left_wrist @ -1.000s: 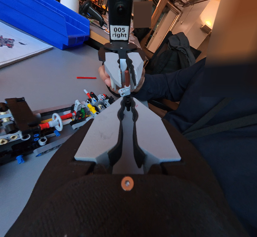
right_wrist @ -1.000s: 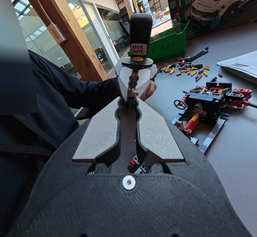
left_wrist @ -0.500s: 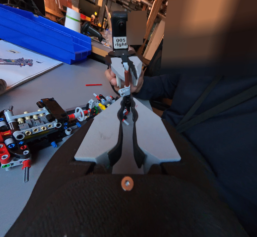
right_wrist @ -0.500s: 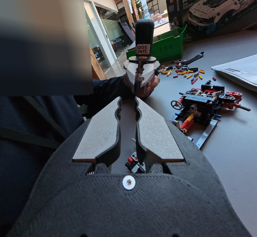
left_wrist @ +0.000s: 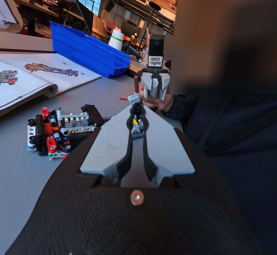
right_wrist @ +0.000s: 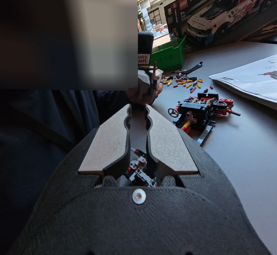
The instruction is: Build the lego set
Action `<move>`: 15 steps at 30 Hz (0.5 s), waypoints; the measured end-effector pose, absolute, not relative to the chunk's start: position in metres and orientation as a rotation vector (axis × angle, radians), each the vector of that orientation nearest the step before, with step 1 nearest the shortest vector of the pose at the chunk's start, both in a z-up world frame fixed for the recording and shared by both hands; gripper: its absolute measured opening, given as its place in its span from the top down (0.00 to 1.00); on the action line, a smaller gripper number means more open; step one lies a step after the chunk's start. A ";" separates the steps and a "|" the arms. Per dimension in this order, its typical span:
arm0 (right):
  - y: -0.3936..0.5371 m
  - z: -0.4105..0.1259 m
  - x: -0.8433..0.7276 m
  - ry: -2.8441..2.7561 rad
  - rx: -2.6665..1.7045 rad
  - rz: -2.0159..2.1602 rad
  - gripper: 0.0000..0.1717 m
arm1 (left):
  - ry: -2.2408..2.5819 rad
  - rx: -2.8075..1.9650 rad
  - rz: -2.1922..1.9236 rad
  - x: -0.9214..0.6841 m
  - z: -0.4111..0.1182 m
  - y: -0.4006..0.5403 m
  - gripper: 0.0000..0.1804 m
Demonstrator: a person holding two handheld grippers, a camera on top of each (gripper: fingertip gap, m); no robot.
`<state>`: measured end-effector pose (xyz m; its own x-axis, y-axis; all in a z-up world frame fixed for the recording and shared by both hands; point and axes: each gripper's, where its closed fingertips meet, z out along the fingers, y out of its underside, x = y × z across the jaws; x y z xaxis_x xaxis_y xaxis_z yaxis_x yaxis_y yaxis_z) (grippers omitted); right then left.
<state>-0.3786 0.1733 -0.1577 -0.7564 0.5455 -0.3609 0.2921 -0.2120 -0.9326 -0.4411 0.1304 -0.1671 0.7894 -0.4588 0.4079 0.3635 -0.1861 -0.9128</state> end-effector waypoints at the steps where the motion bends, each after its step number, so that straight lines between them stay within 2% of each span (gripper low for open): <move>1: 0.175 -0.158 -0.379 -1.845 -0.994 2.065 0.92 | 0.065 -1.593 -0.739 -0.443 -0.167 0.131 0.97; 15: 0.192 -0.171 -0.388 -1.824 -0.971 1.919 0.95 | 0.019 -1.565 -0.792 -0.450 -0.165 0.130 0.97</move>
<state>-0.3881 0.1921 -0.1706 -0.7179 0.6487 -0.2526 0.2194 -0.1336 -0.9665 -0.4498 0.1304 -0.1652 0.7587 -0.4559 0.4654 0.4324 -0.1819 -0.8831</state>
